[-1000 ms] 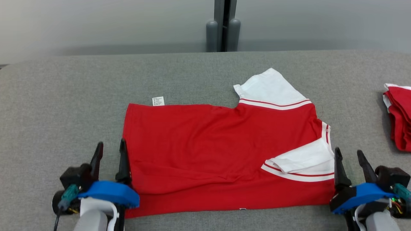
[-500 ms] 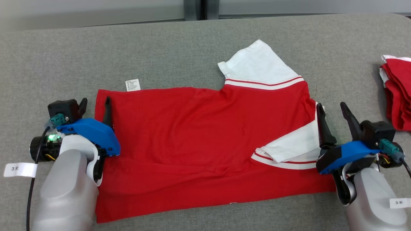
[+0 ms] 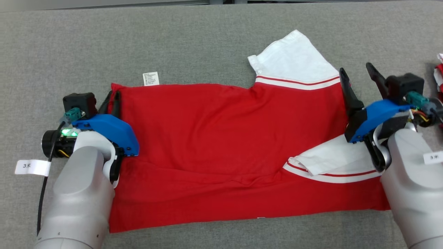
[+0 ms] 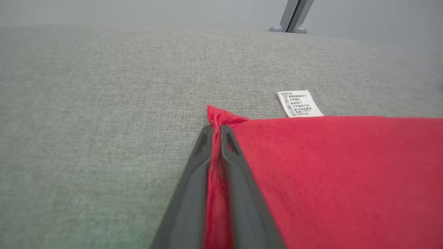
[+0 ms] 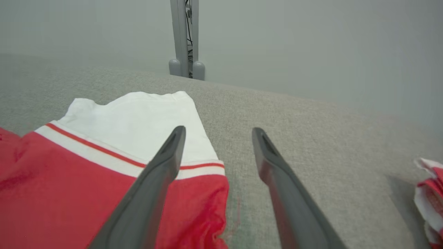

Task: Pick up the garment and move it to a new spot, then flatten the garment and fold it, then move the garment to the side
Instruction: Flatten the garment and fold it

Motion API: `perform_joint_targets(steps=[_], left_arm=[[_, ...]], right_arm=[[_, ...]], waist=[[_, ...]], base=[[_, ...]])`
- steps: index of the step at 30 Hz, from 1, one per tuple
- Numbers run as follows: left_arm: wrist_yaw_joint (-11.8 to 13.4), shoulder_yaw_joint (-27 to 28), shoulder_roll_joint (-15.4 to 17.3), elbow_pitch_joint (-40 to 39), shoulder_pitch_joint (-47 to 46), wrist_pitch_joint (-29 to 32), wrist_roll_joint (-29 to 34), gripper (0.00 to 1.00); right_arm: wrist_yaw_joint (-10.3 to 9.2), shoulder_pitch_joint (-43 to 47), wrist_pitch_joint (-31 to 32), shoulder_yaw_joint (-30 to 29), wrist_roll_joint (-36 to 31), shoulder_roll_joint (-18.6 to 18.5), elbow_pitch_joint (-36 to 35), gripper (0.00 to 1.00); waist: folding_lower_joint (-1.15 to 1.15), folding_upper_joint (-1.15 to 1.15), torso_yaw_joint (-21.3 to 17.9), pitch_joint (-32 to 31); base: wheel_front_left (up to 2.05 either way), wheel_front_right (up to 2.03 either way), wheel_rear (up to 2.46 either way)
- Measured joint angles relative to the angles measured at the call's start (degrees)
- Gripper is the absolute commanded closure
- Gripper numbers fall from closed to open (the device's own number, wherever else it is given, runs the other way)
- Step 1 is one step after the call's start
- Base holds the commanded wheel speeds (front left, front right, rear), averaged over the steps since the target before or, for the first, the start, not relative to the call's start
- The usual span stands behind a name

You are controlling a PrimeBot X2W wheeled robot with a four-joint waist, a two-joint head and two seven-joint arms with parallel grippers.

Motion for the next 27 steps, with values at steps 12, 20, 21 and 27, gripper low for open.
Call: perform_joint_targets(steps=[12,20,21,27], left_arm=[[-0.1,-3.5,-3.4,-2.2,-2.2,-4.2,0.4,1.0],[-0.4,-6.8,-4.7,-6.5,-2.4,-4.5,-0.4,1.0],[-0.4,-7.0,-4.8,-7.0,-2.4,-4.5,-0.6,1.0],[-0.4,-8.3,-4.9,-8.7,-2.2,-4.5,-1.7,1.0]], right_arm=[[0.0,-15.2,11.7,4.3,1.5,-5.7,12.7,0.0],[0.0,-22.9,16.4,2.5,-1.7,-7.8,21.3,0.0],[0.0,-23.3,16.4,2.3,-2.0,-7.7,22.0,0.0],[-0.02,-25.5,16.4,1.7,-3.5,-6.6,24.9,1.0]], waist=[[0.0,0.0,8.0,1.9],[0.0,0.0,13.6,5.6],[0.0,0.0,14.0,6.0],[0.0,0.0,14.9,7.4]], base=[[0.0,0.0,0.0],[0.0,0.0,0.0],[0.0,0.0,0.0],[0.0,0.0,0.0]])
